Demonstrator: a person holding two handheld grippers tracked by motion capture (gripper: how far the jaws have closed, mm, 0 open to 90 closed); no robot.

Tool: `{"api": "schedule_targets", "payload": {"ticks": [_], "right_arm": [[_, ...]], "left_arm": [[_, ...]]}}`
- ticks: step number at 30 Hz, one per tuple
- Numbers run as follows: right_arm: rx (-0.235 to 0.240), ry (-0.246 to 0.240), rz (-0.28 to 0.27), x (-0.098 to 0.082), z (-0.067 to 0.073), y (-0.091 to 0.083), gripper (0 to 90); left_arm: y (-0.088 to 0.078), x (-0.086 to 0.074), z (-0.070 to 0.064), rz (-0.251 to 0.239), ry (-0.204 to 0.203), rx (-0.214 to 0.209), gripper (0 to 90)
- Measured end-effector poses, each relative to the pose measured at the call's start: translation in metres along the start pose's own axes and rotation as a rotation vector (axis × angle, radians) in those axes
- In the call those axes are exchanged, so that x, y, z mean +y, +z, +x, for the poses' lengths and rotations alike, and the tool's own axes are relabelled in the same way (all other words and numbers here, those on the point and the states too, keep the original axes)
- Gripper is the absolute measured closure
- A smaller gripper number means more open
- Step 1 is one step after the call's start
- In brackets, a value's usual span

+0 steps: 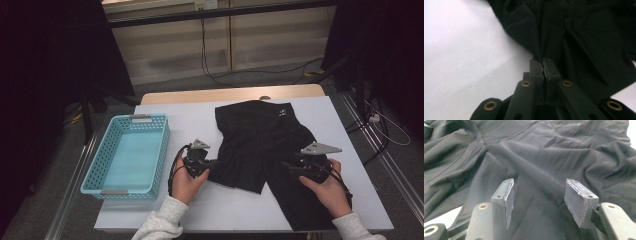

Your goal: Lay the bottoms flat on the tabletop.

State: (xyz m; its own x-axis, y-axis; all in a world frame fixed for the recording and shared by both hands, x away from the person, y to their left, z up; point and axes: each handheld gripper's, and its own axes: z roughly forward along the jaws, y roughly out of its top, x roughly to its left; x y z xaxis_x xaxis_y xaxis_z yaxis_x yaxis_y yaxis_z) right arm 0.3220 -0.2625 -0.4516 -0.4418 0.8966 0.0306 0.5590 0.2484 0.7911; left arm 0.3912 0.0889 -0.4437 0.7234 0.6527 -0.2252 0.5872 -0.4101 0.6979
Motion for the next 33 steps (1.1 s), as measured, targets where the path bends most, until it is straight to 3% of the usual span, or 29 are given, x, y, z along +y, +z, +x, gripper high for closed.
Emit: {"api": "schedule_targets", "payload": {"ticks": [9, 21, 33], "right_arm": [[0.031, -0.027, 0.016, -0.001, 0.016, 0.009, 37.3], [0.068, -0.027, 0.013, 0.003, 0.024, 0.018, 33.2], [0.140, -0.014, -0.005, 0.016, 0.038, 0.031, 37.1]], "left_arm": [[-0.008, -0.003, -0.002, -0.004, 0.002, 0.005, 85.8], [-0.015, -0.001, -0.004, -0.012, -0.010, -0.013, 88.6], [-0.019, -0.006, -0.003, -0.018, -0.020, -0.012, 88.8]]}}
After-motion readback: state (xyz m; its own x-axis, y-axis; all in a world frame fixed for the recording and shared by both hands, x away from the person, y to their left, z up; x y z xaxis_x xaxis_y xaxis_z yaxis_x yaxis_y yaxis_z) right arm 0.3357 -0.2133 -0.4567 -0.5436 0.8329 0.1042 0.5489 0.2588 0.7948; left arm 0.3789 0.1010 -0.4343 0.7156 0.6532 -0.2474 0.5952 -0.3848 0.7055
